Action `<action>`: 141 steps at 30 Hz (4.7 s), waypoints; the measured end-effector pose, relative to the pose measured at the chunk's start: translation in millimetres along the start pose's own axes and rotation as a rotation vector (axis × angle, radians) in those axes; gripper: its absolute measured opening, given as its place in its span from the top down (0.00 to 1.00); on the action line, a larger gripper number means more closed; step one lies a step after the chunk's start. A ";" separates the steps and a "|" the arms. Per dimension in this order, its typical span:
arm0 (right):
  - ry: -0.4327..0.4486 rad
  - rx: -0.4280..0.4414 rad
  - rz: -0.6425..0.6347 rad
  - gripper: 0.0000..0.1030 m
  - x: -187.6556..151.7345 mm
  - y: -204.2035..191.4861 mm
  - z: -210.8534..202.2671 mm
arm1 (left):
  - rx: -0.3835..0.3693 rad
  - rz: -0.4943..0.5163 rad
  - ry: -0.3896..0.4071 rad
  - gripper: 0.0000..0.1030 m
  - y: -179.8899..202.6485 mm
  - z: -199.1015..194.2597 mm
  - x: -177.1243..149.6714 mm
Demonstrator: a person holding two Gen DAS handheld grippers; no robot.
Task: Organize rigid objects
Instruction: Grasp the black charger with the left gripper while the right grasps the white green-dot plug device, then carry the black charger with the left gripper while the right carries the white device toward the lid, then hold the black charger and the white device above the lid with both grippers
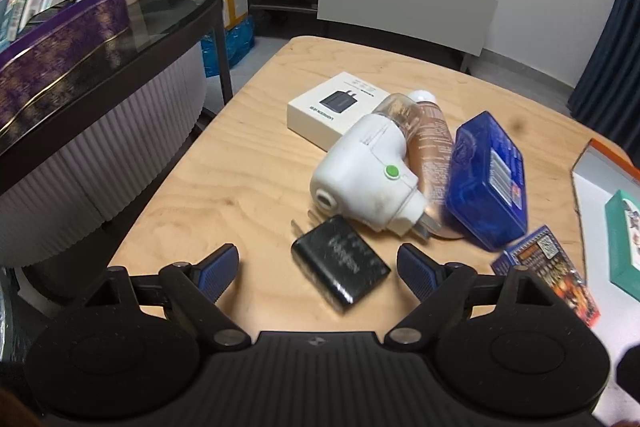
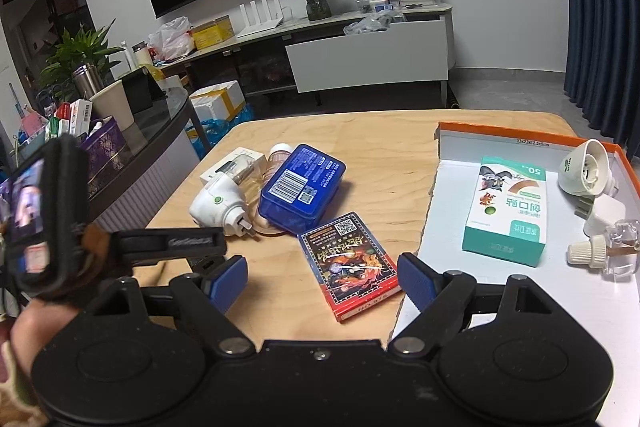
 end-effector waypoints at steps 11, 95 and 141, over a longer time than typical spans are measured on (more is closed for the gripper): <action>-0.007 0.029 -0.028 0.06 0.5 -10.0 9.6 | -0.047 0.088 0.047 0.63 -22.4 -3.0 -7.8; 0.218 -0.195 0.078 0.23 -27.2 75.9 -134.1 | -0.437 0.330 0.257 0.64 104.3 -133.1 -37.0; 0.231 -0.244 0.139 0.23 -31.3 107.0 -145.5 | -0.495 0.371 0.222 0.64 146.6 -140.1 -45.7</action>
Point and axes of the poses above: each gripper's, at about its wrist camera, not at the fingertips, and z roughly the way its jaws point, y to its right, x to its top, the point moved 1 cm from there along z, roughly the way its jaws point, and after that the axes turned 4 degrees about z, right-handed, at the moved point
